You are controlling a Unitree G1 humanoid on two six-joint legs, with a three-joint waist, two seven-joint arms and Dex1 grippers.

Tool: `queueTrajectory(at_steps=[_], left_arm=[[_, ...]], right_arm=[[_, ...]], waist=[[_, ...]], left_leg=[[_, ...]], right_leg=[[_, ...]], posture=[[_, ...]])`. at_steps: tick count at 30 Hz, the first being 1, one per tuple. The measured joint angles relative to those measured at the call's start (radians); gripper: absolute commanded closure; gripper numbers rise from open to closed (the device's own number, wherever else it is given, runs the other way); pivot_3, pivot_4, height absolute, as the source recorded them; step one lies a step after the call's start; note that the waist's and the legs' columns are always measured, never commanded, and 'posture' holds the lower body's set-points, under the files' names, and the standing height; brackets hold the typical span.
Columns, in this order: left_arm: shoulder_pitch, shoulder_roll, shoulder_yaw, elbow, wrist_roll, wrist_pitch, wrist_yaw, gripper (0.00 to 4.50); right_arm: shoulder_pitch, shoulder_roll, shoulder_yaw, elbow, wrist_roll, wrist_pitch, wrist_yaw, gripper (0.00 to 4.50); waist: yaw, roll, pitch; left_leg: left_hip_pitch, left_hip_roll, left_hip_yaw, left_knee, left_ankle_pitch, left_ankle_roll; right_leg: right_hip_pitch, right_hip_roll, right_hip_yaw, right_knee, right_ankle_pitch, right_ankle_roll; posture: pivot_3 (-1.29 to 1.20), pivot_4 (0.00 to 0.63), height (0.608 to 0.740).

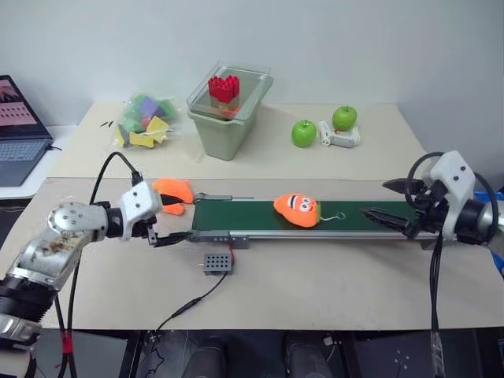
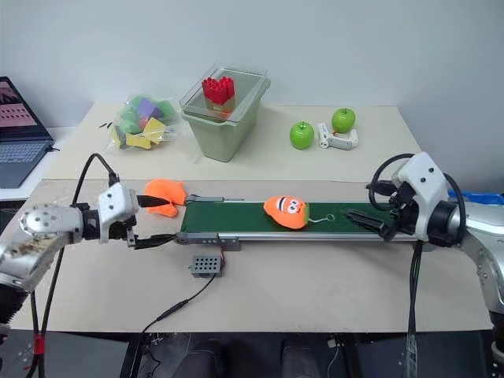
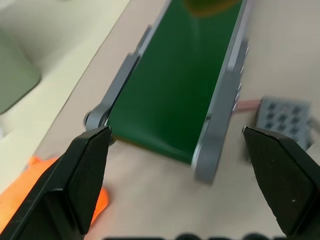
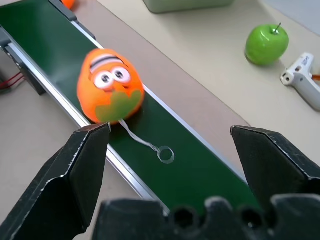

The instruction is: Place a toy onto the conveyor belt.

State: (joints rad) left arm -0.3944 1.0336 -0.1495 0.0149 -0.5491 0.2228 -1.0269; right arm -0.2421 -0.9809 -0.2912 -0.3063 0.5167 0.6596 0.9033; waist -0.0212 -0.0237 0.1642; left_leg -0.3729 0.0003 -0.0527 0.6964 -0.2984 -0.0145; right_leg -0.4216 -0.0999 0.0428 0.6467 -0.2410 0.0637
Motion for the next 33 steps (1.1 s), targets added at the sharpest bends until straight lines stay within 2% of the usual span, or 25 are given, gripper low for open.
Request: queueTrajectory(at_steps=[3,9,19,33], left_arm=[[-0.058,-0.017,0.045,-0.027,-0.044,0.098,-0.024,0.01],[-0.148,-0.085,0.097,-0.022,-0.025,0.192,0.018,0.01],[-0.168,-0.151,0.168,-0.023,-0.002,0.283,0.076,0.01],[-0.183,-0.187,0.208,-0.025,0.008,0.324,0.113,0.01]], right_arm=[[-0.062,0.000,0.005,0.004,0.020,0.000,0.033,0.00],[-0.103,0.019,0.016,0.027,0.036,-0.001,0.039,0.00],[-0.130,0.033,0.049,0.062,0.033,-0.001,0.034,0.00],[-0.135,0.033,0.051,0.081,0.014,-0.001,0.026,0.00]], waist=[[-0.001,0.000,0.000],[0.000,0.000,0.000],[0.001,0.000,0.000],[0.002,0.000,0.000]], left_leg=[[0.000,0.000,0.000,0.000,0.000,0.000],[0.001,0.000,0.000,0.000,0.000,0.000],[0.000,0.000,0.000,0.000,0.000,0.000],[0.000,0.000,0.000,0.000,0.000,0.000]], right_leg=[[0.000,0.000,0.000,-0.001,0.000,0.000],[0.001,0.000,0.001,0.000,0.000,0.000],[0.000,0.001,0.001,0.000,0.000,0.000],[0.000,0.001,0.001,-0.001,0.000,0.000]], posture=[[0.00,0.150,0.740],[0.00,0.150,0.740],[0.00,0.150,0.740],[0.00,0.150,0.740]])
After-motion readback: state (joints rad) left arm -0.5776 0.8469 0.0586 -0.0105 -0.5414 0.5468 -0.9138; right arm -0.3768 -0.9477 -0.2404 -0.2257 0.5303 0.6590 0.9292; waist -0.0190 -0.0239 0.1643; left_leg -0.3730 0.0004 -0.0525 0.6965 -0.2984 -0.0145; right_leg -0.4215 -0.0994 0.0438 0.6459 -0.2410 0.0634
